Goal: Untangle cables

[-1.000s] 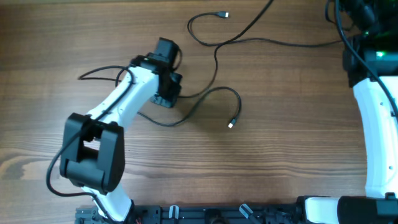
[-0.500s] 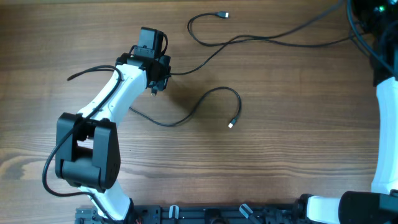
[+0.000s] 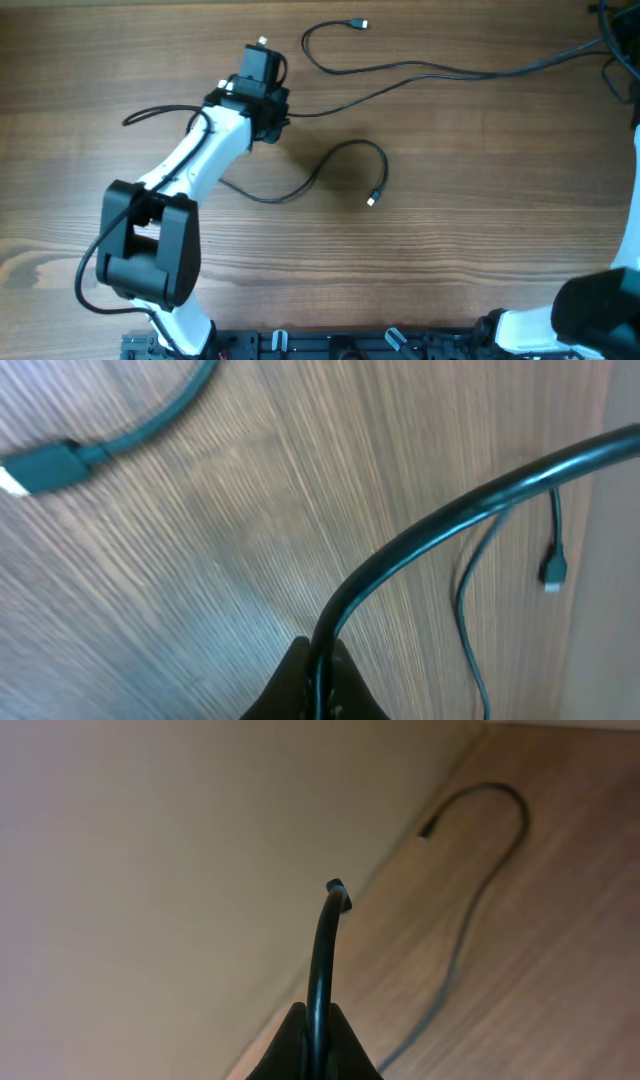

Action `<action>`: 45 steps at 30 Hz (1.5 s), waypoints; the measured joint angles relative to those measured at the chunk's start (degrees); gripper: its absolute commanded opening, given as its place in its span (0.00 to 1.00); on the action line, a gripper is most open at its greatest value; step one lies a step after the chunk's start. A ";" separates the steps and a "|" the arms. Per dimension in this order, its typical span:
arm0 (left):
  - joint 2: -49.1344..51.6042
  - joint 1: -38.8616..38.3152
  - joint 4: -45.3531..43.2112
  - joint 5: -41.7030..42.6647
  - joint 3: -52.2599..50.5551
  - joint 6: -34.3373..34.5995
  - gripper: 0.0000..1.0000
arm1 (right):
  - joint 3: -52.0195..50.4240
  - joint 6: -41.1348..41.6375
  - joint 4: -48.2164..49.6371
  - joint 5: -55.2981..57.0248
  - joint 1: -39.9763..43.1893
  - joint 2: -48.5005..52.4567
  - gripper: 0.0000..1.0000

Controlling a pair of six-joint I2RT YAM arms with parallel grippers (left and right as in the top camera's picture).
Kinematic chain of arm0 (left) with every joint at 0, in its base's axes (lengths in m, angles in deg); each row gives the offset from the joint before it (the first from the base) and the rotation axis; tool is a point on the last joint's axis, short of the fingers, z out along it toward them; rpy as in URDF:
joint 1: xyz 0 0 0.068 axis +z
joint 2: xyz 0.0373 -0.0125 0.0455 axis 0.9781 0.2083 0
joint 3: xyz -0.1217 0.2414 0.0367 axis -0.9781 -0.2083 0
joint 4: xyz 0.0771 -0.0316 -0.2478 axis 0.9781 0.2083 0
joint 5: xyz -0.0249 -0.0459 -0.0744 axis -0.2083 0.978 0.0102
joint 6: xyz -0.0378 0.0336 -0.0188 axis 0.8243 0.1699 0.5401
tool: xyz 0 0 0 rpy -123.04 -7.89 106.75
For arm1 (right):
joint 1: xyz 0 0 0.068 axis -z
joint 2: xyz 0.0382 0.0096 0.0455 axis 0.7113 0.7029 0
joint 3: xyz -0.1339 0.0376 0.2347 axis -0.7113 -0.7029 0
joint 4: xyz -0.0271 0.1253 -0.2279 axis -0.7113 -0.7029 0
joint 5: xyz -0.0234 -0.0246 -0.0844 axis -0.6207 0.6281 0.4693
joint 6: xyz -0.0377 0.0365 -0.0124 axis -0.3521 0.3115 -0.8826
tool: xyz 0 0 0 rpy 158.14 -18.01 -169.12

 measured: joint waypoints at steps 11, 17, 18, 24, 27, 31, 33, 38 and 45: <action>0.42 -8.46 -3.61 -9.88 0.00 0.00 0.04 | 0.00 0.00 -0.83 3.41 6.49 7.04 0.04; 4.04 -8.85 -7.30 -10.99 0.00 0.00 0.04 | 0.00 0.00 -0.87 4.00 10.36 10.12 0.04; 4.98 -8.85 -8.22 -10.71 0.00 0.00 0.04 | 0.00 0.00 -0.87 4.00 10.97 10.64 0.04; 10.01 -9.07 -13.35 -7.76 0.00 0.02 0.04 | -0.04 0.00 -2.10 4.42 13.68 13.77 0.04; 10.64 -9.33 -15.21 -7.26 0.00 0.00 0.04 | -0.04 0.00 -2.21 4.61 14.56 15.13 0.04; 11.21 -9.94 -17.94 -7.26 0.02 0.02 0.04 | -0.04 0.00 -2.38 5.49 15.37 17.29 0.04; 12.04 -10.80 -19.93 -7.30 0.02 0.00 0.04 | -0.04 0.00 -2.34 5.90 15.52 17.97 0.04; 13.97 -13.97 -24.76 -7.82 0.00 0.00 0.04 | -0.04 -0.02 -2.12 6.73 15.93 20.22 0.04; 14.14 -17.44 -25.99 -10.29 0.00 0.02 0.04 | -0.04 -0.24 -0.02 8.39 16.76 21.94 0.04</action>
